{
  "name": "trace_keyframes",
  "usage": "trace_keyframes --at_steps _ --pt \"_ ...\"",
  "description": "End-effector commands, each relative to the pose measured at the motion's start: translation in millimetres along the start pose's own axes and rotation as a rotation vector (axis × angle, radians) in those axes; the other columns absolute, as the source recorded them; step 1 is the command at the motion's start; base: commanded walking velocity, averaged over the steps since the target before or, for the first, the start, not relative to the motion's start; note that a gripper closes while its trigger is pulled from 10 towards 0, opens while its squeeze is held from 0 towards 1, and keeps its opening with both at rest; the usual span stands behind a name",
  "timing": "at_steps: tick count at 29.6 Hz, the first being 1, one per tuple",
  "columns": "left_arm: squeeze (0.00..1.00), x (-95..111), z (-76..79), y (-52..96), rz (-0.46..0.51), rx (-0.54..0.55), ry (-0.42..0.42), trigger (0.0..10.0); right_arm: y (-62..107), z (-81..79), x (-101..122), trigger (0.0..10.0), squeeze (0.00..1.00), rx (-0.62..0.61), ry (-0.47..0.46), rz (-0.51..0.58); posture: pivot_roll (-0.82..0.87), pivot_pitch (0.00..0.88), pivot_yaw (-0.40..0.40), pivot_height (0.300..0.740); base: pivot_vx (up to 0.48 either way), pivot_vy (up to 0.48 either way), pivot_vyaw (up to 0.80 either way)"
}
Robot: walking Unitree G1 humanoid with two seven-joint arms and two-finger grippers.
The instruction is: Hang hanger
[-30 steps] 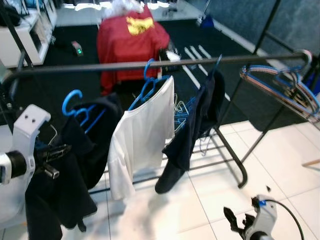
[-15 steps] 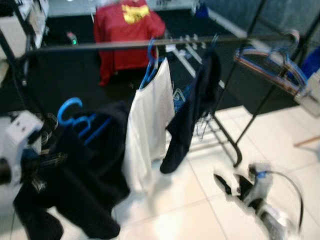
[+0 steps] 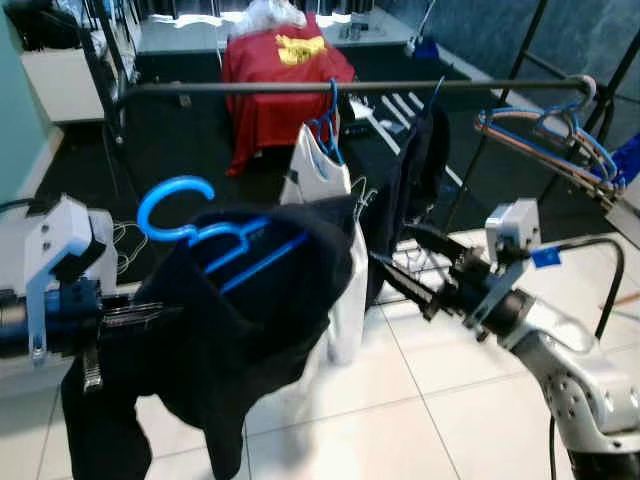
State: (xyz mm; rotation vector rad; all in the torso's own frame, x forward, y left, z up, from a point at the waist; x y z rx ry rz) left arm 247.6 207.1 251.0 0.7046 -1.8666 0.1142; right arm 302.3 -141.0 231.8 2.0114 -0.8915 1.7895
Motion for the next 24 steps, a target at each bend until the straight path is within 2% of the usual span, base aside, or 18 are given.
trace_keyframes --at_steps 1,3,4,5,6,11,17,18,24 --pt "0.00 23 -6.6 -12.5 0.104 0.010 -0.028 10.0 -8.9 -18.2 10 10.0 0.00 0.083 0.040 -0.006 -0.06 0.065 -0.064 0.740 0.000 0.000 0.00" --pt "0.00 23 -6.6 -12.5 0.104 0.010 -0.028 10.0 -8.9 -18.2 10 10.0 0.00 0.083 0.040 -0.006 -0.06 0.065 -0.064 0.740 0.000 0.000 0.00" --pt "0.00 37 -11.6 -21.0 0.156 0.019 -0.043 10.0 -13.5 -25.0 14 10.0 0.00 0.101 0.061 -0.010 -0.06 0.068 -0.063 0.740 0.000 0.000 0.00" --pt "0.00 37 -11.6 -21.0 0.156 0.019 -0.043 10.0 -13.5 -25.0 14 10.0 0.00 0.101 0.061 -0.010 -0.06 0.068 -0.063 0.740 0.000 0.000 0.00" --pt "0.00 47 -14.3 -28.4 0.196 0.020 -0.054 10.0 -15.6 -31.3 15 10.0 0.00 0.108 0.066 -0.027 -0.06 0.073 -0.063 0.740 0.000 0.000 0.00" --pt "0.00 58 -15.5 -40.5 0.232 0.007 -0.064 10.0 -16.0 -38.7 13 10.0 0.00 0.122 0.048 -0.059 -0.06 0.082 -0.061 0.740 0.000 0.000 0.00" --pt "0.00 65 -10.4 -41.0 0.255 -0.043 -0.076 10.0 -14.4 -24.8 20 10.0 0.00 0.030 0.099 -0.054 -0.07 0.087 -0.058 0.740 0.000 0.000 0.00" --pt "0.00 66 -9.8 -41.3 0.251 -0.052 -0.074 10.0 -15.4 -19.2 28 10.0 0.00 -0.016 0.127 -0.025 -0.07 0.093 -0.056 0.740 0.000 0.000 0.00" --pt "0.00 64 -10.9 -45.0 0.233 -0.046 -0.057 10.0 -19.7 -16.0 43 10.0 0.00 -0.073 0.179 0.020 -0.07 0.095 -0.054 0.740 0.000 0.000 0.00"
Point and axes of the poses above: a point about 5 cm out from each wrist's last joint towards the gripper, its own y axis pointing back from the gripper into the wrist, its own x axis along the axis of the wrist's last joint, z = x × y, the point moved 4 cm from there along -y, pointing out of the wrist towards the gripper, and after that the axes turned 14 degrees about -y, right-handed, at the moved point
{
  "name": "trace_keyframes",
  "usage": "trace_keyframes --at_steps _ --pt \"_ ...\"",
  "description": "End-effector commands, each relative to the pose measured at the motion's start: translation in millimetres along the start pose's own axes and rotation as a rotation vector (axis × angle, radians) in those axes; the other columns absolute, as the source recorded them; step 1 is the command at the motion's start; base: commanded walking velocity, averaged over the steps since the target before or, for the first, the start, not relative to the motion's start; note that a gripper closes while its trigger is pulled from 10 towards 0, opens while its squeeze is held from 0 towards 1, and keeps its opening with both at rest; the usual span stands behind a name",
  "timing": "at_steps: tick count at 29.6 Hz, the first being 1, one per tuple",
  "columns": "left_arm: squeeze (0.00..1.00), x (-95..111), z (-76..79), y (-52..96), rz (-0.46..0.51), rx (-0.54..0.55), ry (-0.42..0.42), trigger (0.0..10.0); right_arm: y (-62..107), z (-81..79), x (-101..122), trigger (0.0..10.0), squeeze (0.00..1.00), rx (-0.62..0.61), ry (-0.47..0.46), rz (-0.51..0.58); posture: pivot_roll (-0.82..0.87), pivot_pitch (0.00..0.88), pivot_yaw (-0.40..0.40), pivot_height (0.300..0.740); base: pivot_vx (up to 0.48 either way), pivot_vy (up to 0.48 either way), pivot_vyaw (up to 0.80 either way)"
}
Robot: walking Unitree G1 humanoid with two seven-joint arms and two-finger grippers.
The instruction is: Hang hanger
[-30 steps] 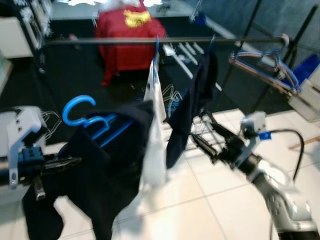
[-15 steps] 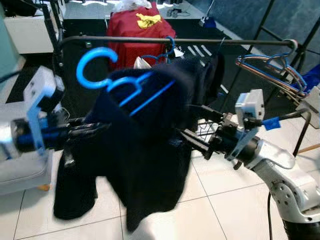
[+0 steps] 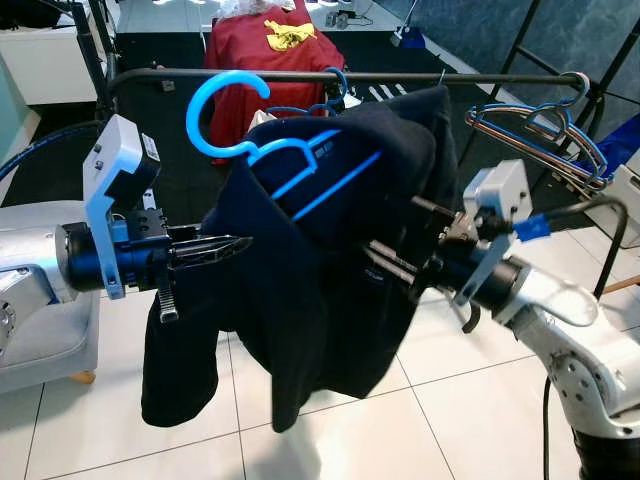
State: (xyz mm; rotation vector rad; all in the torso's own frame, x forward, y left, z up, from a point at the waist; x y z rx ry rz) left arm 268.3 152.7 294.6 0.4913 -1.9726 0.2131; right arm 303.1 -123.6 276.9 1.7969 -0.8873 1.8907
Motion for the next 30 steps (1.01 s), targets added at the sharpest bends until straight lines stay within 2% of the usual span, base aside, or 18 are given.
trace_keyframes --at_steps 1,7,11,13,15,16,18,20,22,30 --pt "0.00 8 2.1 -2.1 0.020 -0.020 -0.018 10.0 1.9 2.4 3 10.0 0.00 -0.023 0.009 0.008 -0.07 0.095 -0.054 0.740 0.000 0.000 0.00" --pt "0.00 4 0.4 -4.7 0.007 -0.005 -0.001 10.0 1.3 4.2 3 10.0 0.00 -0.046 0.020 -0.002 -0.07 0.098 -0.054 0.740 0.000 0.000 0.00" --pt "0.00 0 0.9 -5.9 -0.009 -0.003 0.012 10.0 2.1 12.8 7 10.0 0.00 -0.107 0.057 0.005 -0.08 0.102 -0.053 0.740 0.000 0.000 0.00" --pt "0.00 -1 0.6 -6.3 -0.014 0.000 0.015 10.0 1.3 9.1 8 10.0 0.00 -0.090 0.060 0.000 -0.08 0.103 -0.052 0.740 0.000 0.000 0.00" --pt "0.00 -3 -0.8 -7.1 -0.019 0.009 0.019 10.0 -1.1 -3.8 10 10.0 0.00 -0.027 0.051 0.000 -0.08 0.103 -0.053 0.740 0.000 0.000 0.00" --pt "0.00 -3 -0.8 -7.1 -0.019 0.009 0.019 10.0 -1.1 -3.8 10 10.0 0.00 -0.027 0.051 0.000 -0.08 0.103 -0.053 0.740 0.000 0.000 0.00" --pt "0.00 -6 -3.7 -9.4 -0.028 0.033 0.017 10.0 -3.9 -18.3 29 10.0 0.00 0.049 0.000 0.078 -0.08 0.104 -0.051 0.740 0.000 0.000 0.00" --pt "0.00 -7 -4.1 -10.1 -0.029 0.037 0.018 10.0 -4.3 -21.9 36 10.0 0.00 0.067 -0.011 0.106 -0.08 0.104 -0.051 0.740 0.000 0.000 0.00" --pt "0.00 -6 -2.3 -11.7 -0.018 0.032 0.027 10.0 -3.8 -21.2 44 10.0 0.00 0.057 0.022 0.119 -0.08 0.107 -0.052 0.740 0.000 0.000 0.00" --pt "0.00 -4 -2.8 -13.4 -0.012 0.037 0.024 10.0 -4.0 -11.3 43 10.0 0.00 -0.012 0.093 0.094 -0.08 0.108 -0.051 0.740 0.000 0.000 0.00"
Point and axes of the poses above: a point about 5 cm out from each wrist's last joint towards the gripper, its own y axis pointing back from the gripper into the wrist, its own x axis along the axis of the wrist's last joint, z = x × y, the point moved 4 cm from there along -y, pointing out of the wrist towards the gripper, and after that the axes turned 14 degrees about -y, right-handed, at the moved point
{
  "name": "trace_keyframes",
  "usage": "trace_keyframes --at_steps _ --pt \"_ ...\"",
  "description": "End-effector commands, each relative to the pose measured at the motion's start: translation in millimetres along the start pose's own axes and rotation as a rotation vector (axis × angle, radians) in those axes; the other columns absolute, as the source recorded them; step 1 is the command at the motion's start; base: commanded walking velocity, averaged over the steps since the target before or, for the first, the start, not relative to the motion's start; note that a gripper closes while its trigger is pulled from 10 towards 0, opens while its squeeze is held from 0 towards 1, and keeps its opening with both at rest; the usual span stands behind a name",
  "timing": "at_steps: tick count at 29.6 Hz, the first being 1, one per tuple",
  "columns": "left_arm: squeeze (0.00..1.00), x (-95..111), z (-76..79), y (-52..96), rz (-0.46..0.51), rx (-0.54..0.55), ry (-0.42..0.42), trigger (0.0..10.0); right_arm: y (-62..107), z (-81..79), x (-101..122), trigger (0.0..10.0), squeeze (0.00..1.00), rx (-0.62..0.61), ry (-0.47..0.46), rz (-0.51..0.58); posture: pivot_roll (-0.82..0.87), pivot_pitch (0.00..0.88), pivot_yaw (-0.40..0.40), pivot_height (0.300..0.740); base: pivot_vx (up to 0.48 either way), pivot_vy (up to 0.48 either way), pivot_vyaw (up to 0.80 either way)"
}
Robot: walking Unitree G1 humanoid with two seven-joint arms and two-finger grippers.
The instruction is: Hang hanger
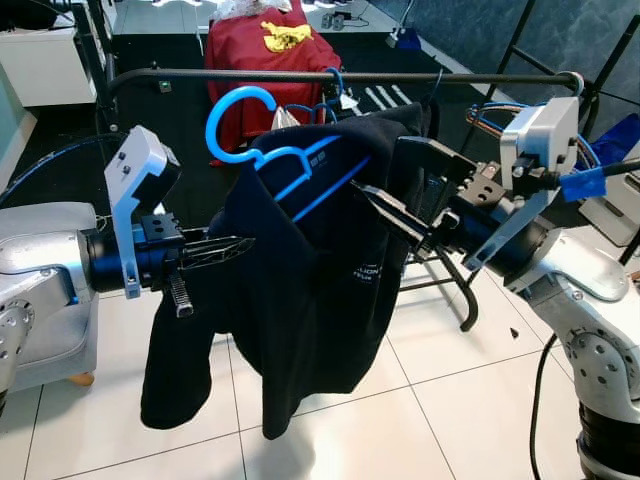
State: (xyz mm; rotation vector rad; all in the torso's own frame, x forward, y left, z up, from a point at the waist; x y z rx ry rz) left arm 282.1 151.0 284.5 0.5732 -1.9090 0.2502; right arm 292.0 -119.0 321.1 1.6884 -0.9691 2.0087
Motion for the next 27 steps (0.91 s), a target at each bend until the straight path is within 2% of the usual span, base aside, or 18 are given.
trace_keyframes --at_steps 1,7,12,17,27 --pt "0.00 10 4.7 -4.3 0.043 -0.028 -0.022 10.0 -0.2 2.6 -3 10.0 0.00 -0.020 0.030 -0.019 -0.08 0.108 -0.051 0.740 0.000 0.000 0.00" --pt "0.00 8 3.5 -3.0 0.030 -0.023 -0.019 10.0 -1.3 4.7 -7 10.0 0.00 -0.053 0.079 -0.060 -0.06 0.106 -0.028 0.740 0.000 0.000 0.00" --pt "0.00 7 0.2 -4.0 0.043 0.008 -0.006 10.0 2.1 15.7 -14 10.0 0.00 -0.124 0.089 -0.087 -0.05 0.103 -0.045 0.740 0.000 0.000 0.00" --pt "0.00 5 3.6 -4.0 0.037 -0.003 -0.008 10.0 2.3 30.4 -15 10.0 0.00 -0.197 0.121 -0.096 -0.05 0.097 -0.041 0.740 0.000 0.000 0.00" --pt "0.00 4 5.1 -5.9 0.039 -0.009 -0.015 10.0 1.5 30.9 -24 10.0 0.00 -0.215 0.145 -0.129 -0.06 0.094 -0.040 0.740 0.000 0.000 0.00"
Point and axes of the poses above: a point about 5 cm out from each wrist's last joint towards the gripper, its own y axis pointing back from the gripper into the wrist, its own x axis along the axis of the wrist's last joint, z = x × y, the point moved 4 cm from there along -y, pointing out of the wrist towards the gripper, and after that the axes turned 14 degrees about -y, right-handed, at the moved point
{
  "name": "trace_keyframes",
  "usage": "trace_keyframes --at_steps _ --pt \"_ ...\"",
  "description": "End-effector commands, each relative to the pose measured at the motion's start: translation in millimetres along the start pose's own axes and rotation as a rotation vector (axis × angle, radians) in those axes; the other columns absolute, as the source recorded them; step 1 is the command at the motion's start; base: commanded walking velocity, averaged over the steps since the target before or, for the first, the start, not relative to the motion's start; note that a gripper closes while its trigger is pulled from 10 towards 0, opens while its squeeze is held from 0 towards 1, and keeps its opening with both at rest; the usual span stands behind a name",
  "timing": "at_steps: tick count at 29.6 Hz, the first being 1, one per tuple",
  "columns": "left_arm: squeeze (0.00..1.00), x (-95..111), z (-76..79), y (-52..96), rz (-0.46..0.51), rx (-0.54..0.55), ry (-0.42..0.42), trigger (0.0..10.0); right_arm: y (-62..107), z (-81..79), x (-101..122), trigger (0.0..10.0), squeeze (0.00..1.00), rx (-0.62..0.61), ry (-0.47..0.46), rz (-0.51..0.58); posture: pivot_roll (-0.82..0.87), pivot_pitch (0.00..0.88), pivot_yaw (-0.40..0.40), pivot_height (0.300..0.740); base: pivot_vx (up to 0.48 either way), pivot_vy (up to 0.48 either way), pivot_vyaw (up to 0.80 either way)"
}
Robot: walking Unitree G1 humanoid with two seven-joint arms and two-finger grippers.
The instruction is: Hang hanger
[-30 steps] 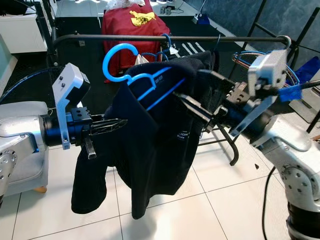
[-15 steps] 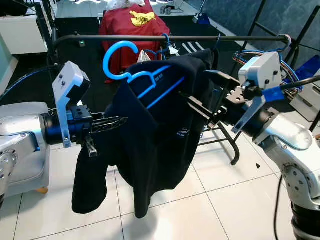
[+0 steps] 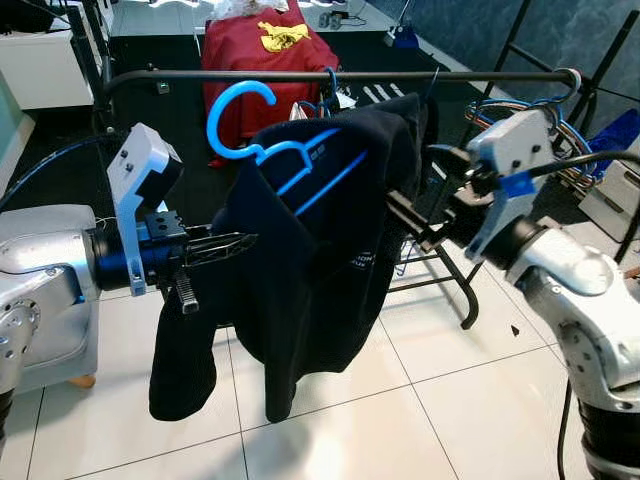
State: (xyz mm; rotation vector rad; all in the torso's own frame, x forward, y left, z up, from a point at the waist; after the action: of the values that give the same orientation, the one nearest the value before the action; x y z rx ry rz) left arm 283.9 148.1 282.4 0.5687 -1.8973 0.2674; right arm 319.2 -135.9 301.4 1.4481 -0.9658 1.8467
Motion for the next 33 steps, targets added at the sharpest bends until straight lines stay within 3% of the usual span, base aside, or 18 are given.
trace_keyframes --at_steps 1,19,33 --pt "0.00 6 4.7 -2.4 0.031 -0.018 -0.029 10.0 1.3 0.7 -2 10.0 0.00 -0.008 0.011 -0.005 -0.06 0.094 -0.040 0.740 0.000 0.000 0.00" --pt "0.00 7 6.0 -0.4 0.032 -0.028 -0.035 10.0 0.3 14.3 -17 10.0 0.00 -0.090 0.061 -0.067 -0.06 0.098 -0.045 0.740 0.000 0.000 0.00" --pt "0.00 7 9.2 0.0 0.028 -0.051 -0.044 10.0 -0.7 25.7 -18 10.0 0.00 -0.153 0.071 -0.056 -0.06 0.088 -0.044 0.740 0.000 0.000 0.00"
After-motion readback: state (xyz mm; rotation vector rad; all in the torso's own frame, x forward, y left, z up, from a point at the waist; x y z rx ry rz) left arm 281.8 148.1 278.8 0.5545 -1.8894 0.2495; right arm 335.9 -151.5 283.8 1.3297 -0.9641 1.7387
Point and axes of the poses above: a point about 5 cm out from each wrist's last joint towards the gripper, its own y axis pointing back from the gripper into the wrist, its own x axis along the axis of the wrist's last joint, z = x × y, the point moved 4 cm from there along -y, pointing out of the wrist towards the gripper, and after that the axes turned 14 degrees about -y, right-handed, at the moved point
